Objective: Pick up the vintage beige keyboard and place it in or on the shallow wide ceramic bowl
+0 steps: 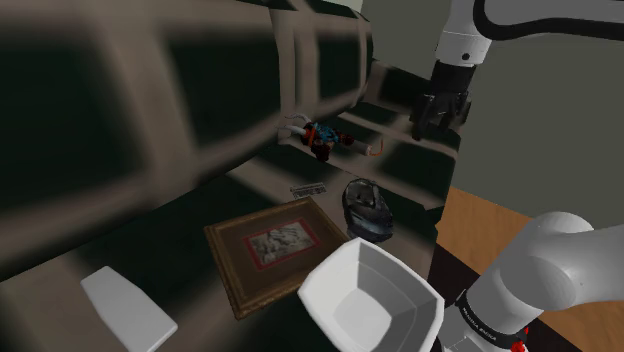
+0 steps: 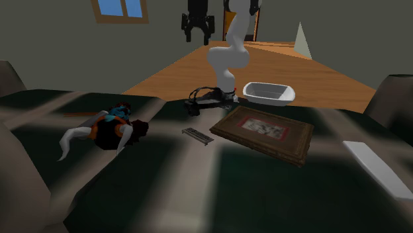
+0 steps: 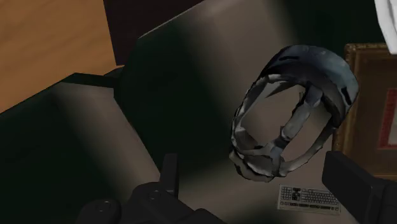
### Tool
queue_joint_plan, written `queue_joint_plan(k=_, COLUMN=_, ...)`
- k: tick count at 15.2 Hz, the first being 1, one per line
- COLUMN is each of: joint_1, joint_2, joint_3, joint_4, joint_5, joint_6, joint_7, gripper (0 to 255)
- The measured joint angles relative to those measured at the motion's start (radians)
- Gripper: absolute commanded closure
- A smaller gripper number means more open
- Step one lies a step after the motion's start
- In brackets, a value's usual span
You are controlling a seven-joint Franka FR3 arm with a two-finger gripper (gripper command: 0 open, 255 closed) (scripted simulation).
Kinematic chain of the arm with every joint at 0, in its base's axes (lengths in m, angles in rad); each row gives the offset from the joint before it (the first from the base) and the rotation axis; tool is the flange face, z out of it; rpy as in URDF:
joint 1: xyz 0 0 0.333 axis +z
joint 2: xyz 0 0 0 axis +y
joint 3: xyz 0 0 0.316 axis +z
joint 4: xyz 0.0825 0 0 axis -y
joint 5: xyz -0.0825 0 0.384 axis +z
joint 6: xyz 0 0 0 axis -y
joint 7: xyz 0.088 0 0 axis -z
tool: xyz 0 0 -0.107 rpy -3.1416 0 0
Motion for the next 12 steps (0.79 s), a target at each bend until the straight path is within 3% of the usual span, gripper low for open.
queue_joint_plan(k=3, joint_1=0.015, joint_2=0.03, joint_3=-0.021, joint_4=-0.008, joint_5=-0.008, joint_6=0.041, joint_7=-0.055, gripper=0)
queue_joint_plan(k=12, joint_1=0.13, joint_2=0.279, joint_3=-0.146, joint_4=-0.022, joint_5=-0.016, joint_6=0.325, joint_7=-0.461, gripper=0)
